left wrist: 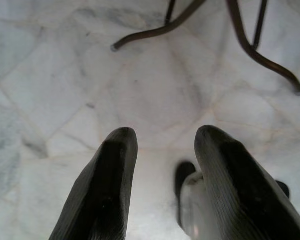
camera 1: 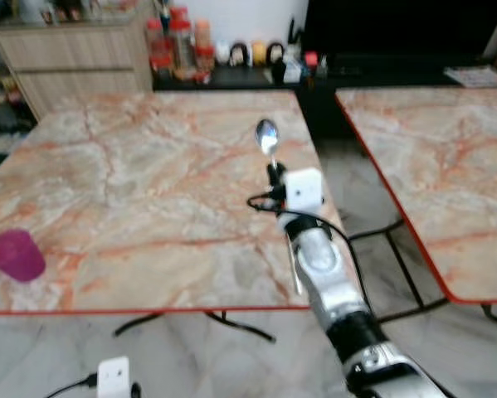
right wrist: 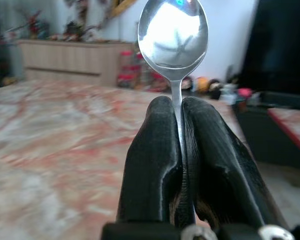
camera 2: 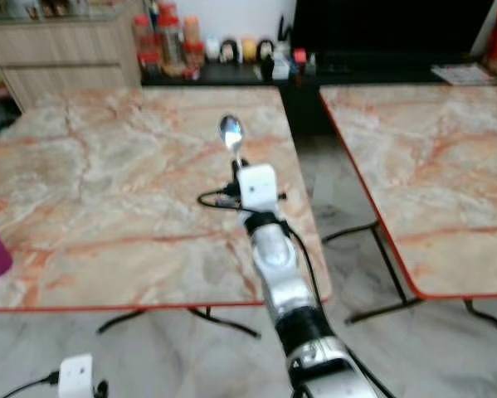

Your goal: Setting the table

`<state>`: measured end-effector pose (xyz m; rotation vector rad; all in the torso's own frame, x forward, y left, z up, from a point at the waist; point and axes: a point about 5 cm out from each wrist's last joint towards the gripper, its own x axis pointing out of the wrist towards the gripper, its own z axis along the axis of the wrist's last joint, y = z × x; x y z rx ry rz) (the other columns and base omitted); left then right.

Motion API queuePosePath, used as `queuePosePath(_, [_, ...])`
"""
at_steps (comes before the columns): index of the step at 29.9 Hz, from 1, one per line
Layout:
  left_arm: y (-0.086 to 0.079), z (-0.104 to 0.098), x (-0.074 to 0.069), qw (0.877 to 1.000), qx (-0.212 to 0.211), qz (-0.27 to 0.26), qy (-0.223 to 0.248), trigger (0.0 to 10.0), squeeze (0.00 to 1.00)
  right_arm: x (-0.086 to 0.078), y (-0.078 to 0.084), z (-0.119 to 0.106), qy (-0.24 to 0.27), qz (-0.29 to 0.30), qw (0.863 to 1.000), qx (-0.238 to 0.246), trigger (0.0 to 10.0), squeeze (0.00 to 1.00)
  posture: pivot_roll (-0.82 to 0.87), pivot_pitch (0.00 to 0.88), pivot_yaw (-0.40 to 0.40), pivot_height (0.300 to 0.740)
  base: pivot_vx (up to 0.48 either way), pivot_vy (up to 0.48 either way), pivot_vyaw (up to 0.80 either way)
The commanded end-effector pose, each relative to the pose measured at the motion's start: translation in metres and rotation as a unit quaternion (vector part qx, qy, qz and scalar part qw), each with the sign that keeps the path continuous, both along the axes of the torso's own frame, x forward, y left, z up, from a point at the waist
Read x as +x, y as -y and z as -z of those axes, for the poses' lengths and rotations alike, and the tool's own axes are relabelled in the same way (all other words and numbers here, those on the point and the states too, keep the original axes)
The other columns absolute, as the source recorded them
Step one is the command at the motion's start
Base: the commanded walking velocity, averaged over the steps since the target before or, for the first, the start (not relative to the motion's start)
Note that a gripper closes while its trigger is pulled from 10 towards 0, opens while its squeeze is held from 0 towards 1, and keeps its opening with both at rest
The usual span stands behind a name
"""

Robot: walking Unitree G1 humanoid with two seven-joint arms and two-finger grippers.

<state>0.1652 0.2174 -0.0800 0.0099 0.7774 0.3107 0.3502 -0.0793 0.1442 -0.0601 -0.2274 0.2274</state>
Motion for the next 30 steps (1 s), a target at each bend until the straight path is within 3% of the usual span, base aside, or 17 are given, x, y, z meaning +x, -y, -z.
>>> queuePosePath(1, [-0.006,0.001,-0.004,1.000,0.009,-0.001,-0.013,10.0,0.00,0.000,-0.008,-0.007,0.013,-0.010,1.000,0.007,10.0,0.00,-0.01,0.000,0.002,0.732,0.000,-0.469,0.00])
queuePosePath(30, [-0.005,0.000,-0.002,1.000,0.005,-0.010,-0.006,10.0,0.00,0.002,0.003,-0.014,0.033,-0.002,0.999,0.019,10.0,0.00,-0.02,0.000,0.004,0.732,0.000,-0.462,0.00])
